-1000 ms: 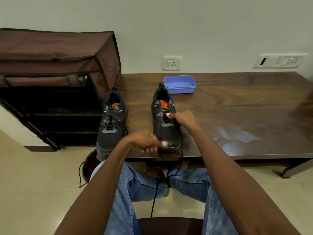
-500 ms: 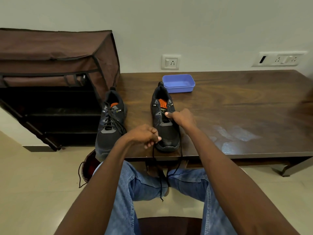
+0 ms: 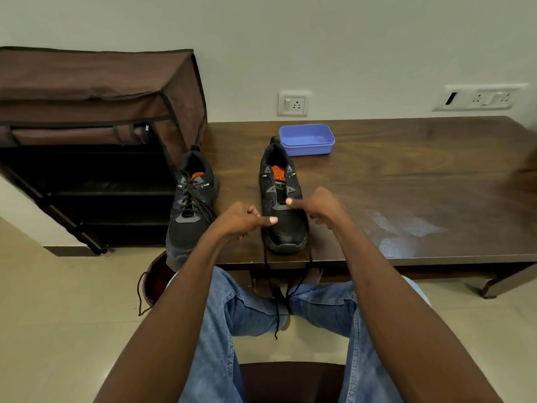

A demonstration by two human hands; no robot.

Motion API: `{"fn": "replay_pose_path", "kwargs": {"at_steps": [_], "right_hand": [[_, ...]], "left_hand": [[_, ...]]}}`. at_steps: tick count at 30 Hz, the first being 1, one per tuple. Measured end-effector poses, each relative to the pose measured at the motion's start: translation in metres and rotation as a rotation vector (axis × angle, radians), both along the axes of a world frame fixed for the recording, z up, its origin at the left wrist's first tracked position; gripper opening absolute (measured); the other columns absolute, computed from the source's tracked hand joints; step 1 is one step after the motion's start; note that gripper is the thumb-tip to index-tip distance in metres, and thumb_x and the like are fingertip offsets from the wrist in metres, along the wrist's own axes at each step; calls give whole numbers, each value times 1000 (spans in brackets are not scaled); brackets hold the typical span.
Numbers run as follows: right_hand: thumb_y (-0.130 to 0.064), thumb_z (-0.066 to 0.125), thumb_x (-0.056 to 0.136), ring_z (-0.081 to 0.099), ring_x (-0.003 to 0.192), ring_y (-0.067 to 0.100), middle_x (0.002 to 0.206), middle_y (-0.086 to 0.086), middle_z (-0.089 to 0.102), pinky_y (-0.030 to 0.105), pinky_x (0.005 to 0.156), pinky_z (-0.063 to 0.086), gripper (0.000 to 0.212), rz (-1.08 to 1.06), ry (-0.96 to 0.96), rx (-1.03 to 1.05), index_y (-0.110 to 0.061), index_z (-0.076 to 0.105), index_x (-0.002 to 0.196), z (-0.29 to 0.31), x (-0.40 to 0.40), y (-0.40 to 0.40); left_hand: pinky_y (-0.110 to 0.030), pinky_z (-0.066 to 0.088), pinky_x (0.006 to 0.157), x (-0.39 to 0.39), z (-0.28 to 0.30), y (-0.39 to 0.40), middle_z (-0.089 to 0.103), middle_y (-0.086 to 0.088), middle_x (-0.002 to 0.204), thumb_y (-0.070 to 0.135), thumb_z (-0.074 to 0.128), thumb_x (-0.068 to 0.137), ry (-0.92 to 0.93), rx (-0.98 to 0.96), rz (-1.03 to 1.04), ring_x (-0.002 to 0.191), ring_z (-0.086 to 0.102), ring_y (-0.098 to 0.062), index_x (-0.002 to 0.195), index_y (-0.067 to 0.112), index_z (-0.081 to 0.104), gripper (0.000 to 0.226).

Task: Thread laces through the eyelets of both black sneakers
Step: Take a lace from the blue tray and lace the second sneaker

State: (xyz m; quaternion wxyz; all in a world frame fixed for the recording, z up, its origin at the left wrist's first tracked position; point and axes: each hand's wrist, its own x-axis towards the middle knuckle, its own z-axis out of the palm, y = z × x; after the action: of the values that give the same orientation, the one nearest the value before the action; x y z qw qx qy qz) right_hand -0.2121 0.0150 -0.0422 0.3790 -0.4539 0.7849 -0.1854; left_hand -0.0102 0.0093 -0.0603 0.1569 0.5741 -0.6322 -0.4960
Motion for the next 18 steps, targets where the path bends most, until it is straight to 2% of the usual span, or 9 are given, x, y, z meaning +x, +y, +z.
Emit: {"fn": "replay_pose_path", "kwargs": {"at_steps": [2, 5, 7, 9, 11, 14, 16, 18], "right_hand": [[-38, 78, 84, 57, 78, 19, 77, 5, 57, 38, 84, 53, 38, 25, -7, 92, -5, 59, 88, 1, -3, 5], [-24, 80, 84, 54, 75, 19, 82, 8, 61, 34, 72, 48, 34, -15, -98, 122, -1, 66, 106, 0, -3, 10], [-17, 75, 88, 52, 70, 15, 85, 8, 62, 29, 64, 42, 21, -43, -128, 113, -4, 66, 103, 1, -1, 15], [-12, 68, 91, 48, 60, 12, 78, 6, 60, 24, 52, 36, 7, -56, -140, 104, -6, 64, 92, 6, -1, 20], [-8, 62, 91, 43, 50, 10, 71, 6, 61, 22, 46, 30, 10, -37, -223, 49, -5, 64, 82, 14, -1, 25], [-3, 59, 89, 37, 43, 8, 71, 7, 62, 20, 43, 29, 5, 19, -476, -69, -7, 63, 89, 23, -3, 31], [-2, 60, 89, 36, 39, 5, 73, 5, 61, 18, 39, 28, 12, 56, -575, -81, -8, 64, 99, 22, -5, 32], [2, 58, 90, 36, 37, 3, 77, 9, 66, 16, 37, 28, 17, 82, -633, -83, -6, 65, 104, 22, -5, 32]], "left_hand": [[-21, 38, 41, -5, 3, 2, 54, 0, 58, 34, 78, 85, 108, 11, 21, 48, 47, -10, 72, 15, 53, 34], [-22, 45, 45, -10, 6, 5, 64, -4, 66, 25, 76, 87, 280, 58, 37, 53, 57, -12, 78, 12, 59, 23], [-24, 51, 50, -12, 8, 8, 71, -11, 76, 20, 75, 88, 387, 114, 27, 59, 64, -16, 85, 8, 61, 18], [-24, 54, 52, -13, 10, 10, 75, -18, 91, 16, 74, 88, 449, 181, 8, 61, 67, -18, 93, 6, 61, 17], [-22, 53, 48, -13, 13, 12, 74, -20, 105, 11, 71, 90, 468, 244, -25, 58, 66, -16, 101, 5, 60, 17], [-18, 46, 41, -13, 16, 15, 70, -15, 121, 8, 71, 86, 490, 349, -150, 56, 63, -12, 122, 2, 59, 38], [-17, 41, 39, -13, 17, 17, 66, -14, 129, 11, 72, 82, 502, 399, -226, 55, 61, -11, 132, 3, 55, 54], [-16, 39, 38, -15, 17, 17, 66, -12, 130, 12, 70, 85, 468, 384, -281, 51, 57, -9, 133, 3, 55, 52]]}}
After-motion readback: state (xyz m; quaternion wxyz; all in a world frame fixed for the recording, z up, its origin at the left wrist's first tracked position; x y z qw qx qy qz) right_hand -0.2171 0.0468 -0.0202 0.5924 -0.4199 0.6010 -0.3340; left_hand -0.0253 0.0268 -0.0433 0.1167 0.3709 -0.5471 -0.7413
